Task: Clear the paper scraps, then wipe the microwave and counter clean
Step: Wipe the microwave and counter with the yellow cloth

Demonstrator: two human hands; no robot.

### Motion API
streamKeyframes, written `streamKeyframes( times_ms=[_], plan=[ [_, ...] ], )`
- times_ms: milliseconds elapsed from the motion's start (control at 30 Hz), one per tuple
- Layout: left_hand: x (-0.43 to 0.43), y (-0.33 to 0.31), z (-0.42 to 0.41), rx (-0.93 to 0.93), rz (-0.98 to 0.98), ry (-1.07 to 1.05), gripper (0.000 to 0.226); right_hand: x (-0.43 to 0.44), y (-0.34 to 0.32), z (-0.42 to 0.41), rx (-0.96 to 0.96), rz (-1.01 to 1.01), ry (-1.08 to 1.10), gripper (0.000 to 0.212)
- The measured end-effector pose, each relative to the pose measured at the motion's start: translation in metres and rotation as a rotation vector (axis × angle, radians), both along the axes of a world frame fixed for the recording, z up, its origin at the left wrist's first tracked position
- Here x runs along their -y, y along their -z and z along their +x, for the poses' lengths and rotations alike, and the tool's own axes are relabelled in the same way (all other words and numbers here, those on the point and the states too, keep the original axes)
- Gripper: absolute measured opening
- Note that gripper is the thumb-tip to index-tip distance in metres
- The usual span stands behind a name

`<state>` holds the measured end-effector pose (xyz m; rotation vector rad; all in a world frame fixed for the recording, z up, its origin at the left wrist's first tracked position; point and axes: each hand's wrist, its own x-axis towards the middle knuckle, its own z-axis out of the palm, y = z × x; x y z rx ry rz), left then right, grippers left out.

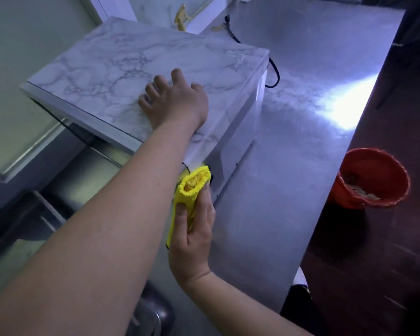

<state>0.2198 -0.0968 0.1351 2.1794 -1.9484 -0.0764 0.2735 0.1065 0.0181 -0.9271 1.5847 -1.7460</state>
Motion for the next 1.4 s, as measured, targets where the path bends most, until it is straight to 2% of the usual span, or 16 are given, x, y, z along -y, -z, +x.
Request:
streamKeyframes(
  times_ms=[233,433,600,733,833,933,1000,1100,1167,1267,1333,1400],
  plan=[
    [-0.001,-0.002,0.002,0.001,0.002,0.003,0.049,0.004,0.025,-0.006,0.116,0.109,0.010,0.056],
    [0.000,-0.001,0.001,0.001,-0.003,-0.006,0.047,0.018,0.050,-0.013,0.392,0.449,0.064,0.045],
    [-0.001,-0.001,0.001,0.011,0.002,-0.006,0.047,0.034,0.065,-0.034,0.595,0.649,0.053,0.041],
    [-0.001,-0.002,0.001,0.000,0.008,-0.012,0.047,0.043,0.068,-0.067,0.697,0.716,-0.088,0.035],
    [-0.003,-0.004,0.000,-0.002,0.015,-0.018,0.046,0.033,0.070,-0.094,0.941,0.772,-0.224,0.027],
    [-0.006,-0.007,-0.001,-0.009,0.016,-0.021,0.046,0.017,0.063,-0.131,1.159,0.818,-0.323,0.035],
    [-0.008,-0.008,-0.001,-0.017,0.012,-0.022,0.046,0.015,0.062,-0.166,1.218,0.792,-0.346,0.044],
    [-0.010,-0.007,-0.003,-0.029,0.005,-0.028,0.045,0.045,0.054,-0.215,1.124,0.718,-0.282,0.048],
    [-0.009,-0.006,-0.002,-0.034,-0.006,-0.040,0.045,0.086,0.050,-0.239,0.909,0.591,-0.140,0.037],
    [-0.009,-0.005,-0.002,-0.034,-0.021,-0.046,0.045,0.147,0.037,-0.259,0.495,0.525,0.004,0.049],
    [-0.009,-0.005,-0.002,-0.030,-0.030,-0.049,0.045,0.180,0.036,-0.255,0.441,0.547,-0.044,0.050],
    [-0.009,-0.004,-0.001,-0.024,-0.043,-0.048,0.045,0.195,0.038,-0.239,0.458,0.551,-0.078,0.042]
  ],
)
